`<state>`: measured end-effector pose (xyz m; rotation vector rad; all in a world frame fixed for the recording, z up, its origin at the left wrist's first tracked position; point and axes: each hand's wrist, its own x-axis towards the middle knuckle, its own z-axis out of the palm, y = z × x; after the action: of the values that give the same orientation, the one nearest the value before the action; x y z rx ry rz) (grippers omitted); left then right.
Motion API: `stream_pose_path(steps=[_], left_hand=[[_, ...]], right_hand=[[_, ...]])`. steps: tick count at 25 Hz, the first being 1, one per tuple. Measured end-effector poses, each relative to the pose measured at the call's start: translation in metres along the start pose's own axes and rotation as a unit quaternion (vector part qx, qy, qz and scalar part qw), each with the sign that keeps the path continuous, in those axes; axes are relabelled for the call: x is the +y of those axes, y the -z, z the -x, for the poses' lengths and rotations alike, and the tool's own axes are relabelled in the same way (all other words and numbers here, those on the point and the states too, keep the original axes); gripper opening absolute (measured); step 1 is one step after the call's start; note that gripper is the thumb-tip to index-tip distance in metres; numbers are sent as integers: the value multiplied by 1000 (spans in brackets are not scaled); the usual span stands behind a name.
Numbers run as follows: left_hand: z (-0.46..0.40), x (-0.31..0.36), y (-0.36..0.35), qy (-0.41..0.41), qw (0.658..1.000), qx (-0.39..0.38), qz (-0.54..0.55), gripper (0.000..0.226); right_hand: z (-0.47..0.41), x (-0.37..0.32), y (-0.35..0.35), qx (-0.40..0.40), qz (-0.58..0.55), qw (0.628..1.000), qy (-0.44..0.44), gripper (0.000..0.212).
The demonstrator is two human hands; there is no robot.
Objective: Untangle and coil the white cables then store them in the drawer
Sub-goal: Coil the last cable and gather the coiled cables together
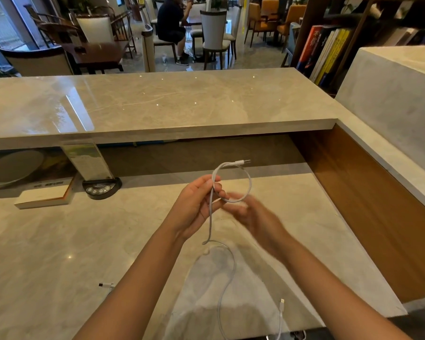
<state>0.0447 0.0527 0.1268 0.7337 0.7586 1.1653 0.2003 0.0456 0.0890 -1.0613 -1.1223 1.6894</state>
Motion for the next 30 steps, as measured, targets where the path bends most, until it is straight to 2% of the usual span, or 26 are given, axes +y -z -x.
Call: stream_pose_path(steps=[2,3,7,9,14,16,18,21,23,26,30], left_hand=[[-3,3,-1,-20,1000,-12,-9,22],[-3,4,0,-31,999,-13,-21,22],[-5,9,11,-84,996,-15,-23,22],[-4,11,17,-85,994,5,-70,21],[3,22,32,-75,978,32,-192,22],[2,29,39,-69,980,31,-184,24],[3,33,43,-51,989,6,-136,26],[6,26,42,-12,993,-24,-113,27],[7,18,41,6,991,-26,-128,25],[6,4,38,27,990,-8,-141,22],[1,-8,30,34,991,38,-126,22]], right_hand=[[10,10,-12,-118,118,986,-5,32],[13,11,-15,-144,160,977,1,29],[10,1,3,-135,191,972,-25,25],[8,-9,22,-137,242,959,-52,22],[3,-38,62,-177,413,885,-123,24],[-2,-49,71,-139,392,897,-149,24],[-9,-61,75,-65,383,907,-160,26],[-24,-74,71,64,413,896,-149,30],[-34,-82,60,120,392,903,-132,24],[-46,-97,35,141,297,939,-101,25],[-40,-111,2,94,256,959,-70,29]])
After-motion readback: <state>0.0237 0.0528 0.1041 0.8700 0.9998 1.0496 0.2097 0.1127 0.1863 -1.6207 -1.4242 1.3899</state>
